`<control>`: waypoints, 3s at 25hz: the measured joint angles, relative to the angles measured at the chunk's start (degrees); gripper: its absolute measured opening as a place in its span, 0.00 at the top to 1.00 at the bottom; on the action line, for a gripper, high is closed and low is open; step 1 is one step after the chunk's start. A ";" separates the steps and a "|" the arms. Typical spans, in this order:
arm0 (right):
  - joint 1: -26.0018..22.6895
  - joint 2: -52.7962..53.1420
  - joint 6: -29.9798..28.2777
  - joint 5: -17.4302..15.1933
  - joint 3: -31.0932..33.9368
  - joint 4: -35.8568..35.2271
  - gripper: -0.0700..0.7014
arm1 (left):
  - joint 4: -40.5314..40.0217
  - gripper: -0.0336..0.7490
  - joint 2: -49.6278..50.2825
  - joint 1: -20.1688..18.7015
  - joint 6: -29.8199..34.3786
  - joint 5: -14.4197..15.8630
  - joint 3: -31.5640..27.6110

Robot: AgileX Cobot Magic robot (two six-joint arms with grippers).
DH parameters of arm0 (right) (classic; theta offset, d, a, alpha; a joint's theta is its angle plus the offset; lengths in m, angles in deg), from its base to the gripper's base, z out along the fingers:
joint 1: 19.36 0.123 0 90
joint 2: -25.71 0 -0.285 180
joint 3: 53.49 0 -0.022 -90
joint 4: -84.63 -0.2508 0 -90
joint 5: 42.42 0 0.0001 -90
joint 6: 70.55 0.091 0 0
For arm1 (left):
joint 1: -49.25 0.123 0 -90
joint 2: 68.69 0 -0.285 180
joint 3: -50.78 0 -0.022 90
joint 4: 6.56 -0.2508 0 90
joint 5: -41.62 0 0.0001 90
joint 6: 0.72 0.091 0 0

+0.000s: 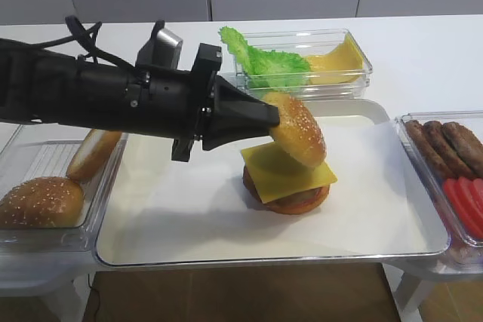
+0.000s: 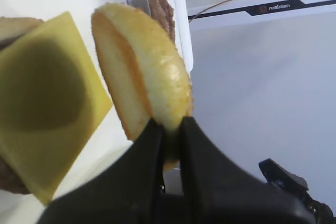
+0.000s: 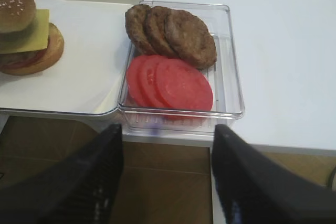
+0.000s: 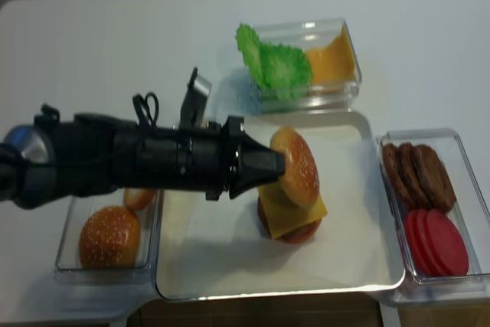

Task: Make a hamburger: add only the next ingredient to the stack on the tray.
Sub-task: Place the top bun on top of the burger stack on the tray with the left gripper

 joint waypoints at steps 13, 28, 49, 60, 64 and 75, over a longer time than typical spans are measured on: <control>0.00 0.00 0.00 0.00 0.00 0.00 0.41 | -0.01 0.89 1.45 0.00 0.12 0.14 0.00; 0.00 0.00 -0.22 0.00 0.00 0.00 0.61 | -0.33 0.89 1.45 0.00 0.12 -0.69 0.00; 0.00 0.00 -0.22 0.00 0.00 0.00 0.65 | -0.63 0.90 3.40 0.00 0.12 1.12 0.00; 0.00 0.00 -0.22 0.00 0.00 0.00 0.66 | -0.44 0.90 3.76 0.00 1.14 1.65 0.00; 0.00 0.00 -0.22 0.00 0.00 0.00 0.66 | -0.72 0.84 3.76 0.00 1.23 1.65 0.00; 0.00 0.00 -0.10 0.00 0.00 0.00 0.72 | -1.55 0.66 3.78 0.00 1.28 1.69 0.00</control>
